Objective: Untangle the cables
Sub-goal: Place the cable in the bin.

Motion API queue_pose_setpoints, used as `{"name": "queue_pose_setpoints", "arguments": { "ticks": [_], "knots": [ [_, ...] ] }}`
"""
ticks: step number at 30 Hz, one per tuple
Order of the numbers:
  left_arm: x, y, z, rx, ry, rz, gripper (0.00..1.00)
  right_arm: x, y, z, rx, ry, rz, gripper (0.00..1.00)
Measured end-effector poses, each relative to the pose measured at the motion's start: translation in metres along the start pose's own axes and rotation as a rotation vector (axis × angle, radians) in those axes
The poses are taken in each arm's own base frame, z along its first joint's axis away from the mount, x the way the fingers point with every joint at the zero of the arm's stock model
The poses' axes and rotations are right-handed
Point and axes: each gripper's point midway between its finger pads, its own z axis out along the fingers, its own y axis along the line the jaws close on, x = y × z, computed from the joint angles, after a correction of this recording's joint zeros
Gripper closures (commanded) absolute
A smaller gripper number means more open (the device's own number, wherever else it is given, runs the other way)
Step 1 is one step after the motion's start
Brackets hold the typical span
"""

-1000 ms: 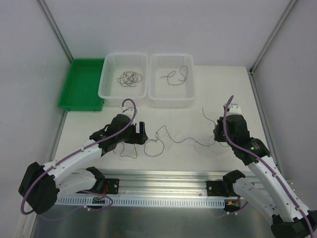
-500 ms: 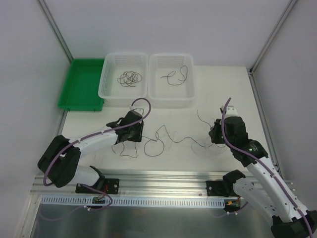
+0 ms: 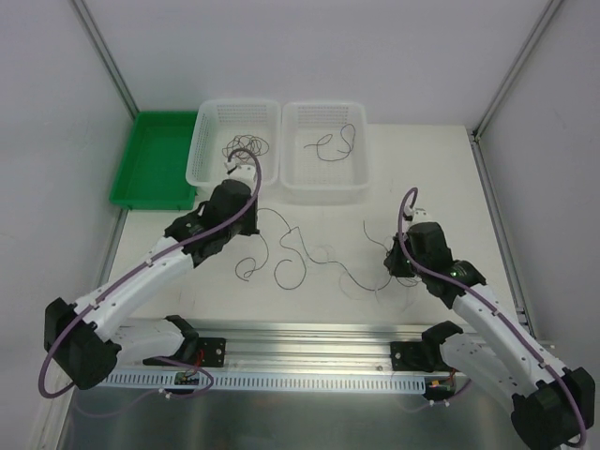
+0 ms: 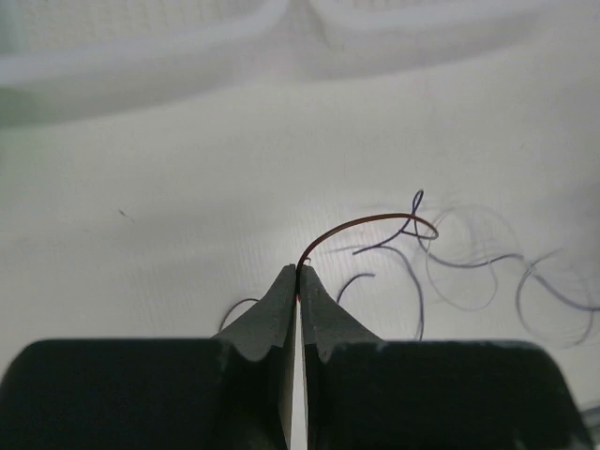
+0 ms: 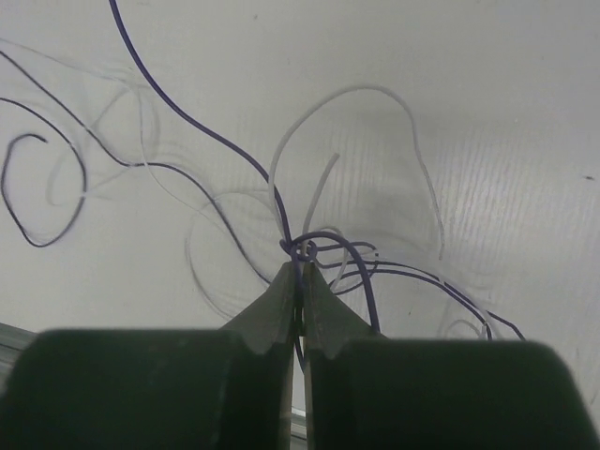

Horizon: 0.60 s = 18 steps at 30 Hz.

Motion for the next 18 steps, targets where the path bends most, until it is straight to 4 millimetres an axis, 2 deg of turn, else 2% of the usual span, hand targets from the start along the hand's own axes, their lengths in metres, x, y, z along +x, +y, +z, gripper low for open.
{"name": "queue_pose_setpoints", "arguments": {
  "ticks": [4, 8, 10, 14, 18],
  "knots": [
    [-0.071, 0.002, -0.046, -0.012, -0.172, 0.001, 1.0, 0.026, -0.006, 0.017, 0.018, 0.086, 0.033, 0.95],
    [-0.131, 0.009, -0.099, -0.035, -0.326, 0.015, 1.0, 0.048, -0.008, 0.028, 0.018, 0.152, 0.063, 0.94],
    [-0.16, 0.013, -0.125, -0.049, -0.399, 0.03, 1.0, 0.052, -0.007, 0.03, 0.012, 0.164, 0.071, 0.91],
    [-0.214, 0.02, -0.169, -0.095, -0.532, 0.065, 1.0, 0.055, -0.005, 0.034, -0.005, 0.166, 0.082, 0.91],
    [-0.258, 0.03, -0.197, -0.16, -0.624, 0.087, 1.0, 0.059, -0.006, 0.036, -0.004, 0.169, 0.086, 0.91]
  ]
}}
